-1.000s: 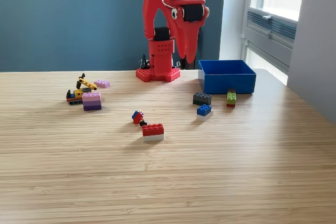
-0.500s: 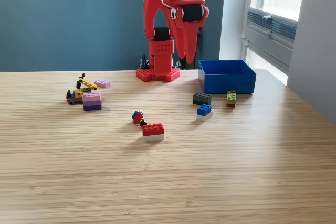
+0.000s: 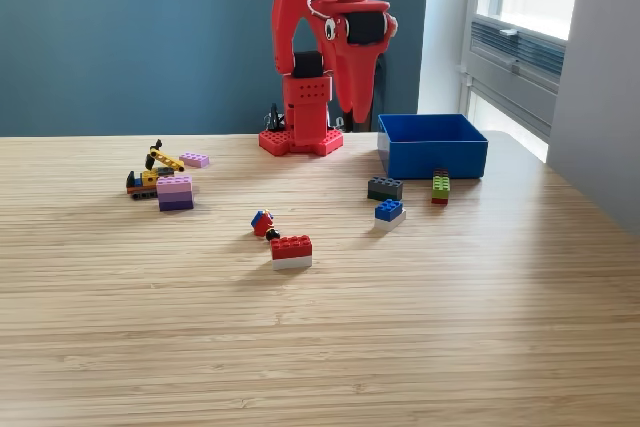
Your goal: Grasp a lego block and put it in the bin.
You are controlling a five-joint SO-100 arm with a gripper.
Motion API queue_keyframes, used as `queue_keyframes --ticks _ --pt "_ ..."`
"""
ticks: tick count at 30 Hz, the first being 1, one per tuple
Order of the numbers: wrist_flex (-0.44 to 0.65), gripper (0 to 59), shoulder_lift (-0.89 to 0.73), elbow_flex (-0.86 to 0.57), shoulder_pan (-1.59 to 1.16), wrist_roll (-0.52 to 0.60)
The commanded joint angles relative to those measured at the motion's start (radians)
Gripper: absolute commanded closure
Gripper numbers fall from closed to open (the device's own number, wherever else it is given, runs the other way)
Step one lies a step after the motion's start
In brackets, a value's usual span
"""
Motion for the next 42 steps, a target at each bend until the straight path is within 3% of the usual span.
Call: queue_keyframes --ticks 1,10,19,25,34,38,42 --pt "-0.043 42.1 0.067 0.008 -0.002 -0.008" --pt "-0.161 40.2 0.067 0.13 -0.1 -0.052" --pt "-0.178 34.2 0.067 0.144 -0.339 0.362" --pt "-0.225 35.8 0.067 0.176 -0.373 0.571" --pt "-0.272 41.4 0.067 0.284 -0.36 0.676" --pt "-0.281 29.0 0.067 0.325 -0.354 0.752" --pt "-0.339 22.6 0.067 0.373 -0.331 0.804"
